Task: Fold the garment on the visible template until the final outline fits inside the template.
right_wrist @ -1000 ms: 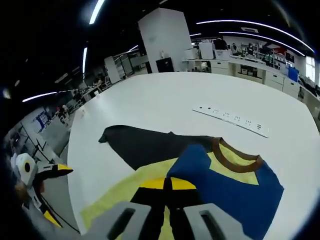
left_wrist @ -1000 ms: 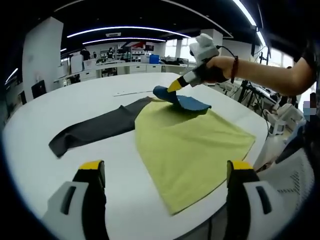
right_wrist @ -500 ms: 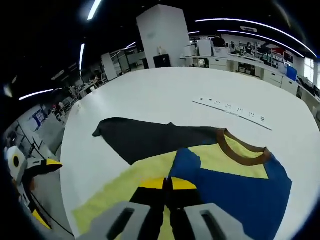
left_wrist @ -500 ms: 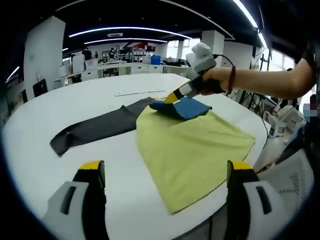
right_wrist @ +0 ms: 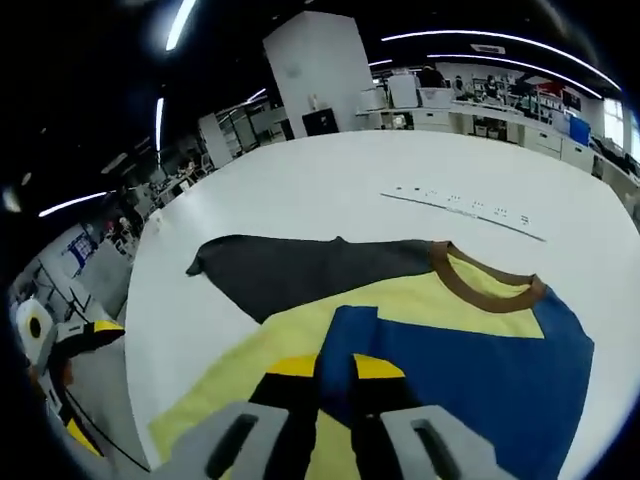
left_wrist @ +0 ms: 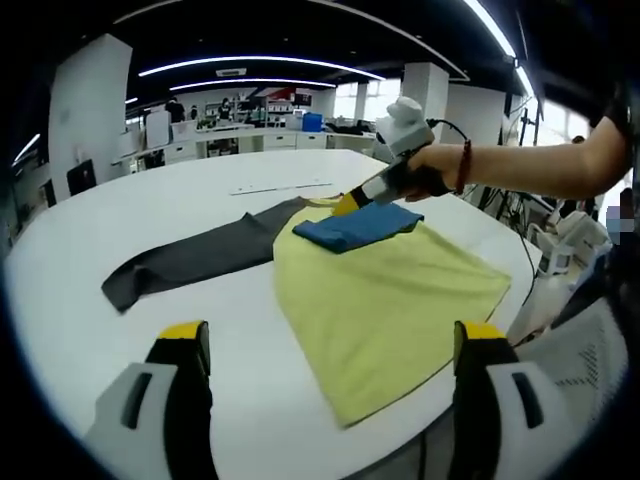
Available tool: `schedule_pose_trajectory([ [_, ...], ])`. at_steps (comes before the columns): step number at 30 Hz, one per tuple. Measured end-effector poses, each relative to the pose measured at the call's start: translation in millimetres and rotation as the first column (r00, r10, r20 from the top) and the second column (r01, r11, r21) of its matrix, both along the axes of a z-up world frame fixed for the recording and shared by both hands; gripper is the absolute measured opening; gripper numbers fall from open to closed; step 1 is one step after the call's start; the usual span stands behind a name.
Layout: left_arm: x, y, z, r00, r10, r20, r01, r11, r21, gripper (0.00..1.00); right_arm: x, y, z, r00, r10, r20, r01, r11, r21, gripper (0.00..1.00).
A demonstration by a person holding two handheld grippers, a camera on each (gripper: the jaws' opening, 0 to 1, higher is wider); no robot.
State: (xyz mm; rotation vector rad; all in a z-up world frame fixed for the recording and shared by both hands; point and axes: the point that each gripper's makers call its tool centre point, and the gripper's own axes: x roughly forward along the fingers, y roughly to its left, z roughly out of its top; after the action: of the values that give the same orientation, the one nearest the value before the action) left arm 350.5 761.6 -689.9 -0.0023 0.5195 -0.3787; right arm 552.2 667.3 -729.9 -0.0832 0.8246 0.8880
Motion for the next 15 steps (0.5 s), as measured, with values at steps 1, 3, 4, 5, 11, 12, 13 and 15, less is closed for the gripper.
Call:
schedule_pose_trajectory([
  [1, -0.1, 0, 0.2, 1.000, 0.000, 0.000, 0.000, 1.000, -0.001, 0.99, -2, -1, -4.2, 1.000, -0.005, -0.010, 0.004, 1.000, -0.012, 0.08],
  [3, -0.1, 1, 0.6, 1.000, 0.001, 0.000, -0.001, 1.000, 0.002, 0.99, -4, -2, -9.9, 1.000, -0.004, -0.021, 0.004, 1.000, -0.019, 0.09],
  [4, 0.0, 1, 0.9, 1.000, 0.001, 0.001, -0.001, 1.000, 0.003, 0.99, -5, -2, -12.4, 1.000, -0.006, -0.026, 0.006, 1.000, -0.024, 0.09],
  [5, 0.2, 2, 1.7, 1.000, 0.002, 0.002, -0.002, 1.000, 0.003, 0.99, -5, -3, -15.4, 1.000, -0.011, -0.025, 0.011, 0.999, -0.033, 0.09],
  [11, 1.1, 4, 4.3, 1.000, 0.004, 0.009, -0.004, 1.000, 0.002, 0.99, -9, -3, -28.5, 1.000, -0.018, -0.024, 0.016, 0.997, -0.076, 0.09],
  [12, 1.2, 4, 4.6, 1.000, 0.005, 0.010, -0.005, 1.000, 0.002, 0.99, -8, -6, -31.7, 1.000, -0.024, -0.008, 0.023, 0.994, -0.105, 0.10],
  [13, 1.4, 4, 5.1, 1.000, 0.007, 0.012, -0.007, 1.000, 0.000, 0.99, -7, -7, -32.5, 1.000, -0.025, -0.001, 0.024, 0.993, -0.114, 0.10],
  [15, 1.5, 4, 5.8, 1.000, 0.009, 0.014, -0.009, 1.000, -0.001, 0.99, -7, -9, -35.9, 1.000, -0.030, 0.007, 0.031, 0.991, -0.127, 0.12],
])
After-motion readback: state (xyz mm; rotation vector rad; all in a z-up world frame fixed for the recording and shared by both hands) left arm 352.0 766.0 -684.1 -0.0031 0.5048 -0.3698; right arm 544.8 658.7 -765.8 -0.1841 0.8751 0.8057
